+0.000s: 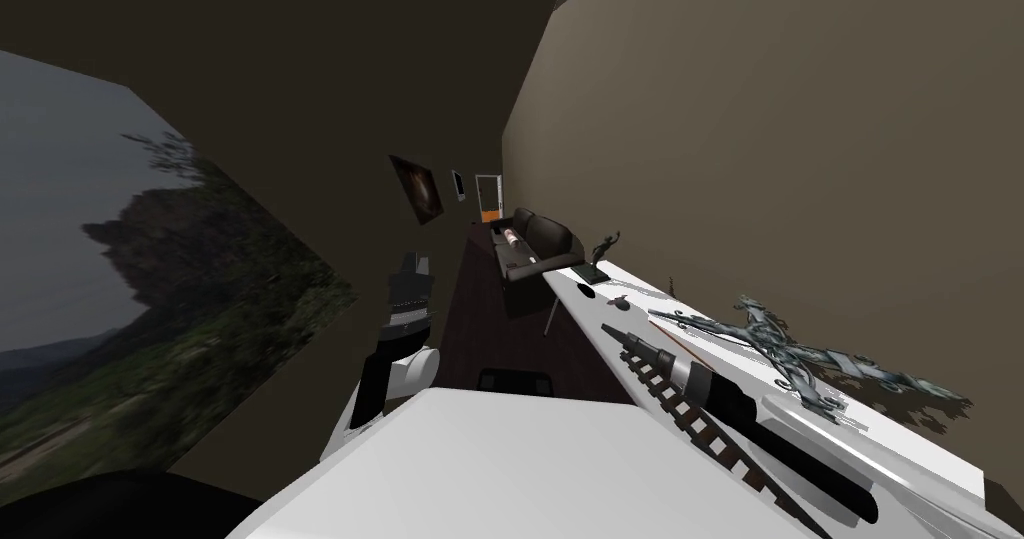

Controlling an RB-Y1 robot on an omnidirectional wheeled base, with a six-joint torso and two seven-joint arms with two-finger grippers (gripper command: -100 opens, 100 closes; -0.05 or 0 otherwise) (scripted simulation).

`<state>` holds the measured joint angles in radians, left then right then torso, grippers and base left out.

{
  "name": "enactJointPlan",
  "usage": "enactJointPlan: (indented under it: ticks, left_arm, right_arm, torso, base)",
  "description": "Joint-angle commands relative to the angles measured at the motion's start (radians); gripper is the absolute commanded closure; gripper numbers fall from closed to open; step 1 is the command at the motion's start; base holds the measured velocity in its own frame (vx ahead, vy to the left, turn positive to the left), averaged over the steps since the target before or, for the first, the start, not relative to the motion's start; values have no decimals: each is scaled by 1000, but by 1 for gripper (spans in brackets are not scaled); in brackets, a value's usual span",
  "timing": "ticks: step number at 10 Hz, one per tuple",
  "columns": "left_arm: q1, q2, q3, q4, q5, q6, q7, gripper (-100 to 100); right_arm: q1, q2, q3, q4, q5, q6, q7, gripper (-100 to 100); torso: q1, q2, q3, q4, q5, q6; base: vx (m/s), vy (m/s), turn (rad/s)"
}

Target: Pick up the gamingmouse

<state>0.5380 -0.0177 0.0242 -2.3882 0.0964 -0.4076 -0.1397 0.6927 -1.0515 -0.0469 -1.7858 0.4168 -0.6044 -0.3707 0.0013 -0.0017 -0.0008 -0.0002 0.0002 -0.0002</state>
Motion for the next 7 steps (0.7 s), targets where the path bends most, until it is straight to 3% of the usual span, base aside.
enactJointPlan:
  ticks: [1,7]
  left_arm:
    - [0,0,0,0,0,0,0,0]
    - [0,0,0,0,0,0,0,0]
  right_arm:
    - [19,-50,8,26,2,18,6,-100]
    - [59,-219,46,105,-1,65,32,-100]
  torso:
    - [0,0,0,0,0,0]
    - [1,-1,-1,0,0,0]
  base:
    - [22,20,-2]
    - [35,25,-3]
